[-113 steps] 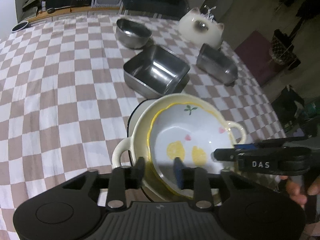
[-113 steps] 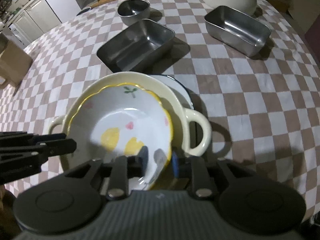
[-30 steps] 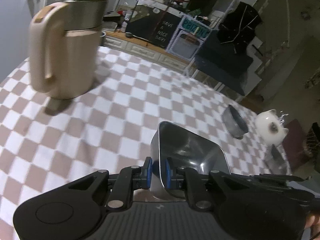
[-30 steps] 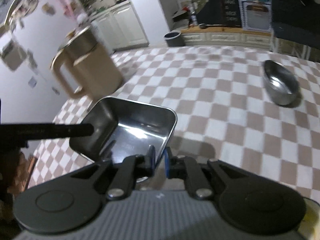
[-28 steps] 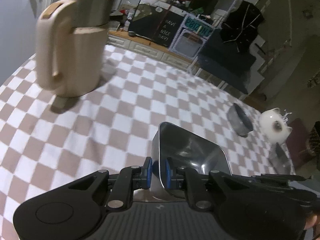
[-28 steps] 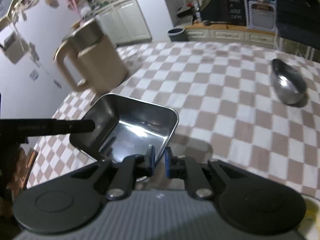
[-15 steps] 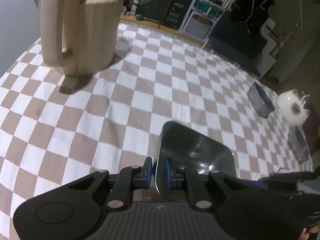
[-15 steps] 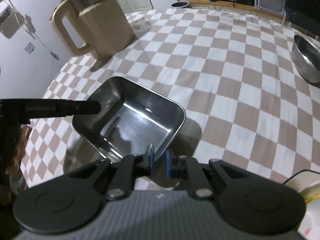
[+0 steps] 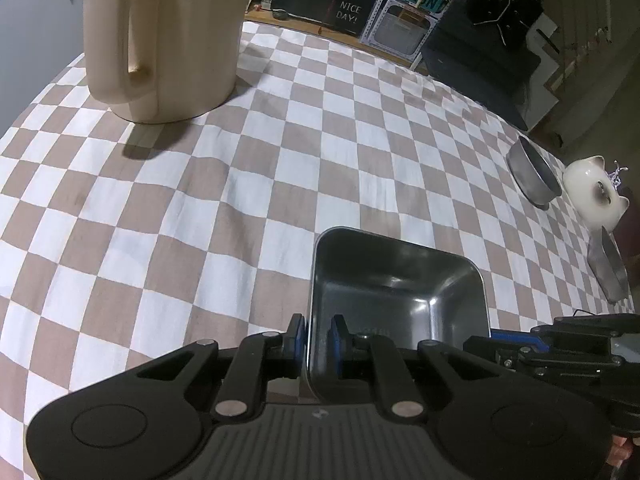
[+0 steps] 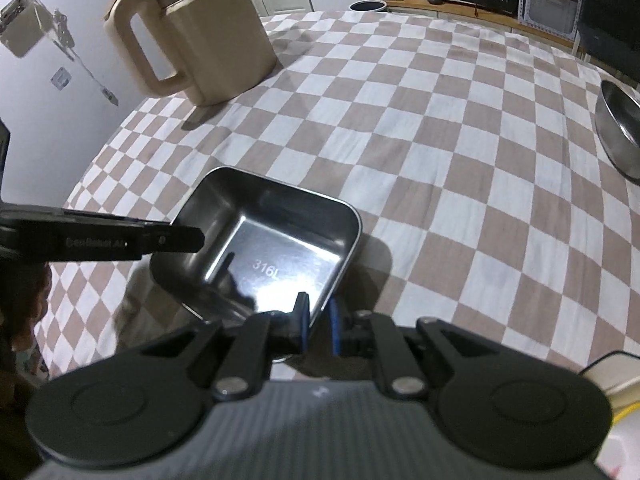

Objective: Organize plates and bowls

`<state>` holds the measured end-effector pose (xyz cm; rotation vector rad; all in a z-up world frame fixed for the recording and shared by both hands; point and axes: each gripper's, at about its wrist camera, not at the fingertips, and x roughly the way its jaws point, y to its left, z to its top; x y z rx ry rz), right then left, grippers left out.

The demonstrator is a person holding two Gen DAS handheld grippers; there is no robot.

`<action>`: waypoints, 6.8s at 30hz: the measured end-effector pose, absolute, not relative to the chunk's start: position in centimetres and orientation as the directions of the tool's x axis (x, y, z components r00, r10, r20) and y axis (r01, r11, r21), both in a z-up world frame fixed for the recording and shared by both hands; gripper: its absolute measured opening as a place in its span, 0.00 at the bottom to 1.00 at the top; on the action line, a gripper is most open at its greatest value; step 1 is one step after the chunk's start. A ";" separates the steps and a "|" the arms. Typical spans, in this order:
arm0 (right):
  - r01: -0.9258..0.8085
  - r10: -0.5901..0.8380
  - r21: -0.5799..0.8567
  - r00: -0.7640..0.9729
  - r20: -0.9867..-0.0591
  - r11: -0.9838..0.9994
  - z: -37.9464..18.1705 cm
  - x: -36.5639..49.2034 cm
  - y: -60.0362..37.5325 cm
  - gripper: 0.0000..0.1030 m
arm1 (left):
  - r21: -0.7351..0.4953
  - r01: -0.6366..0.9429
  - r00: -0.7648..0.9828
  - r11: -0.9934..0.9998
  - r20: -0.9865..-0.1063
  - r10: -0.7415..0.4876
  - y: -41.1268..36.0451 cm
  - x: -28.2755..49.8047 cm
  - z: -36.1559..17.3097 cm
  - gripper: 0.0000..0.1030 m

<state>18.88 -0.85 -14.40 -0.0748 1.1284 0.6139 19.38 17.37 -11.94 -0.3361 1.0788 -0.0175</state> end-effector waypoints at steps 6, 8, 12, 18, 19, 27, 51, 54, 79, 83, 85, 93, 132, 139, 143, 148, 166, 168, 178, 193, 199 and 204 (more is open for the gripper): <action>-0.519 0.414 0.218 0.297 -0.861 0.826 -14.2 18.4 -0.8 0.30 | -0.287 -0.166 0.453 0.943 -0.872 -0.186 17.4 19.3 -11.8 0.25; -0.541 0.400 0.185 0.314 -0.861 0.821 -13.8 18.1 -0.7 0.57 | -0.287 -0.182 0.453 0.941 -0.873 -0.179 17.4 19.3 -11.3 0.52; -0.546 0.399 0.144 0.383 -0.833 0.825 -12.1 17.7 -2.2 0.79 | -0.265 -0.169 0.512 0.949 -0.847 -0.145 16.4 19.4 -9.2 0.91; -0.471 0.389 0.129 0.511 -0.766 0.873 -9.6 18.0 -7.7 1.00 | -0.311 -0.127 0.588 0.942 -0.788 -0.181 13.2 20.9 -6.1 1.00; -0.450 0.385 0.134 0.529 -0.756 0.883 -9.3 18.0 -8.9 1.00 | -0.320 -0.111 0.597 0.941 -0.779 -0.195 12.3 21.2 -5.6 1.00; -0.210 0.264 0.164 0.680 -0.684 0.964 -7.3 18.6 -20.9 1.00 | -0.282 0.059 0.618 0.958 -0.744 -0.257 2.0 24.6 -4.1 1.00; 0.480 -0.074 0.367 0.681 -0.729 0.797 -15.8 22.5 -47.6 0.71 | -0.122 0.468 0.514 0.876 -0.768 -0.382 -30.5 39.7 -9.2 0.72; 0.486 -0.055 0.384 0.672 -0.738 0.785 -16.6 23.0 -47.3 0.64 | -0.120 0.468 0.492 0.875 -0.787 -0.372 -31.3 40.9 -10.2 0.52; 0.329 0.052 0.434 0.744 -0.666 0.839 -12.0 22.2 -42.9 0.13 | -0.152 0.462 0.523 0.874 -0.749 -0.407 -25.2 36.2 -5.3 0.03; 0.273 0.080 0.441 0.770 -0.633 0.855 -9.6 20.7 -40.6 0.13 | -0.145 0.427 0.557 0.892 -0.736 -0.386 -21.9 33.7 -3.1 0.03; 0.241 0.100 0.440 0.776 -0.622 0.865 -8.5 20.0 -39.0 0.13 | -0.142 0.409 0.577 0.902 -0.726 -0.376 -20.1 32.4 -2.2 0.03; 0.095 0.215 0.448 0.778 -0.590 0.889 -5.6 17.2 -32.3 0.14 | -0.152 0.319 0.637 0.935 -0.696 -0.330 -11.7 27.8 0.5 0.03; -0.309 0.498 0.396 0.435 -0.750 0.865 -10.6 15.6 -7.1 0.13 | -0.145 -0.080 0.663 0.986 -0.747 -0.056 13.2 17.1 -5.4 0.04; -0.305 0.476 0.373 0.430 -0.767 0.876 -11.1 15.8 -6.8 0.12 | -0.103 -0.069 0.649 0.992 -0.760 -0.034 12.7 17.3 -5.8 0.04; -0.308 0.471 0.366 0.425 -0.773 0.878 -11.3 15.9 -6.6 0.12 | -0.104 -0.072 0.643 0.992 -0.765 -0.033 12.8 17.4 -6.0 0.04; -0.313 0.468 0.360 0.417 -0.779 0.879 -11.6 16.1 -6.0 0.12 | -0.084 -0.076 0.630 0.994 -0.776 -0.017 12.9 17.5 -6.3 0.04; -0.340 0.473 0.351 0.407 -0.781 0.872 -11.6 16.2 -5.6 0.18 | 0.034 -0.056 0.540 0.998 -0.839 0.058 12.5 19.3 -9.1 0.06; -0.342 0.476 0.353 0.406 -0.781 0.871 -11.7 16.2 -5.7 0.18 | 0.034 -0.054 0.534 0.998 -0.843 0.058 12.5 19.4 -9.2 0.06; -0.325 0.463 0.357 0.362 -0.809 0.876 -11.9 16.4 -6.1 0.21 | 0.018 -0.063 0.512 0.998 -0.858 0.048 12.9 19.6 -9.6 0.10; -0.313 0.452 0.351 0.362 -0.815 0.883 -11.8 15.9 -5.8 0.35 | -0.013 -0.056 0.495 0.998 -0.868 0.016 13.0 18.8 -9.2 0.27; -0.339 0.447 0.332 0.362 -0.818 0.880 -11.6 15.6 -5.6 0.60 | -0.019 -0.055 0.494 0.998 -0.869 0.010 13.0 18.4 -8.9 0.39; -0.348 0.428 0.302 0.379 -0.821 0.888 -11.3 15.4 -5.9 0.74 | -0.024 -0.074 0.498 0.997 -0.867 0.016 13.3 18.1 -8.6 0.71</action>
